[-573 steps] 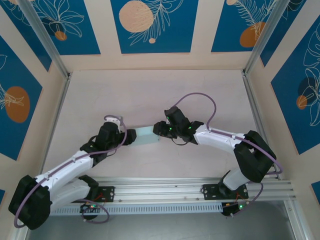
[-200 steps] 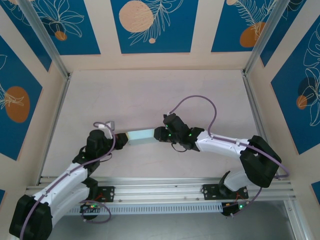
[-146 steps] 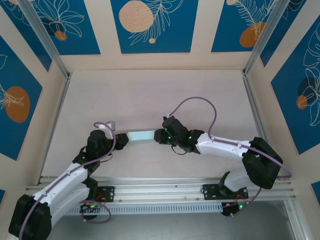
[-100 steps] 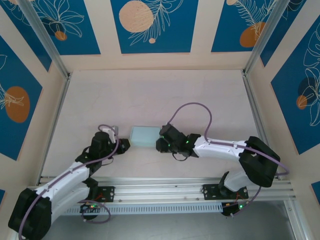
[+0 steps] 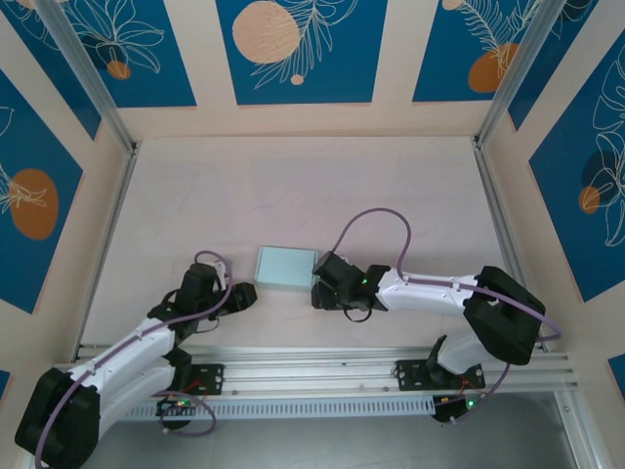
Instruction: Fold the paper box
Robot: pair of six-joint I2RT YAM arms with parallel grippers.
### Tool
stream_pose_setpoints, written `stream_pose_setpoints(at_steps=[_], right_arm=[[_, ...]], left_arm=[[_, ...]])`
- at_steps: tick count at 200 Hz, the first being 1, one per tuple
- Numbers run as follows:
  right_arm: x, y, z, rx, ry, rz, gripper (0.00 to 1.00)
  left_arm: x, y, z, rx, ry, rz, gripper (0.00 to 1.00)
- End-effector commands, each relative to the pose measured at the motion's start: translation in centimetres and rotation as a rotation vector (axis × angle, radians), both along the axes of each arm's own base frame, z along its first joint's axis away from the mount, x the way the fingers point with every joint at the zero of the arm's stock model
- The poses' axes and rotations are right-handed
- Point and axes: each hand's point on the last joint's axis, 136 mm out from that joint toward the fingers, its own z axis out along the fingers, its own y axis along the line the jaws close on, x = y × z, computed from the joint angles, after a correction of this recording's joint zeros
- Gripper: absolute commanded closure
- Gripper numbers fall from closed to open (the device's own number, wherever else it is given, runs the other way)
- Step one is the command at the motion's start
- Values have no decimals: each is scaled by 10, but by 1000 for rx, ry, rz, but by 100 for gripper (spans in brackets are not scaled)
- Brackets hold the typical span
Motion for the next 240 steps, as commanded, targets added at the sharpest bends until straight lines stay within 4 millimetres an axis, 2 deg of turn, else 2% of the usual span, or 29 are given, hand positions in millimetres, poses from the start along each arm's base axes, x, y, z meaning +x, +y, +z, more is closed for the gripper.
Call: stream_pose_setpoints(at_steps=[1,22,69,92,116,159,191,212,240], right_arm=[[13,11,23,76,-23,-25,48],[23,19,26,127,-7,-44,43],[47,32,17,203,50,-69,40],[58,40,12,221,66,-58,48],[73,45,10,214,64,-37,55],[106,51,18,227,33,-13,56],[134,57,22,212,17,28,57],[149,60,26,207,19,46,58],[157,59,30,198,11,52,57]], left_arm=[[14,-2,21,28,-69,-7,34],[26,-4,28,60,-110,-12,25],[51,-14,24,81,-130,-22,25],[63,-18,18,76,-123,-2,39],[74,-20,15,83,-126,12,48],[92,-21,13,78,-135,55,62],[104,-26,9,65,-127,65,63],[113,-28,9,63,-131,72,60],[121,-24,14,66,-140,84,54]])
